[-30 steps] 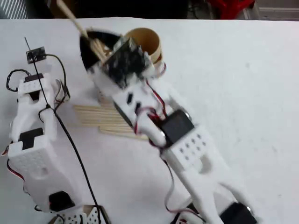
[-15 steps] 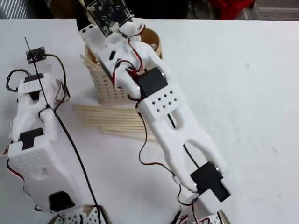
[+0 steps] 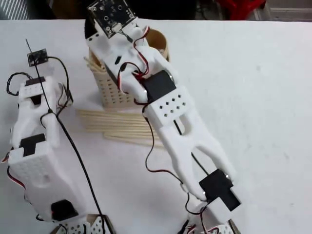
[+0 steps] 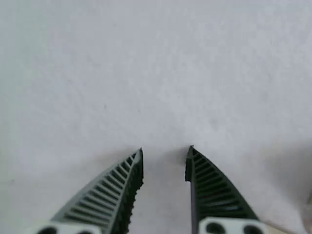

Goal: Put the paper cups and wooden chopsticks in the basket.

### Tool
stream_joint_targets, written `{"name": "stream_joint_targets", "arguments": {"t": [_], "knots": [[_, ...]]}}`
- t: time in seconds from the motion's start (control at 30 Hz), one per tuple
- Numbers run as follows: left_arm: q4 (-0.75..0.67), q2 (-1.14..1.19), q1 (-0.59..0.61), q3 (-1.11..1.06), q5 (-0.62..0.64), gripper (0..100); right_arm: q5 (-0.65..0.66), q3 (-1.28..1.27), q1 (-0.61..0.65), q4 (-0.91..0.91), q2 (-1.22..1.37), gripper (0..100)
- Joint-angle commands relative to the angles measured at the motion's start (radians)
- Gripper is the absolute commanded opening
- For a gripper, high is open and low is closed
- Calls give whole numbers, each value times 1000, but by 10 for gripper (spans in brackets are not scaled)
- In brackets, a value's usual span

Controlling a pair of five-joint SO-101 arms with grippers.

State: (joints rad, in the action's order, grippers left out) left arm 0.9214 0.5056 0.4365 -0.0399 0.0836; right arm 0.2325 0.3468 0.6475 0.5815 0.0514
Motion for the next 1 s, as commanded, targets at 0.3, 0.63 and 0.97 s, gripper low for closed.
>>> {"name": "stream_joint_targets", "arguments": {"t": [0.3, 0.63, 0.97], "knots": [[-15, -8, -13, 9, -8, 158, 0, 54, -12, 894, -156, 195], [-15, -8, -13, 9, -8, 158, 2, -290, 24, 771, -110, 194], [-15, -8, -13, 9, -8, 158, 238, -545, 25, 639, -96, 194]]}}
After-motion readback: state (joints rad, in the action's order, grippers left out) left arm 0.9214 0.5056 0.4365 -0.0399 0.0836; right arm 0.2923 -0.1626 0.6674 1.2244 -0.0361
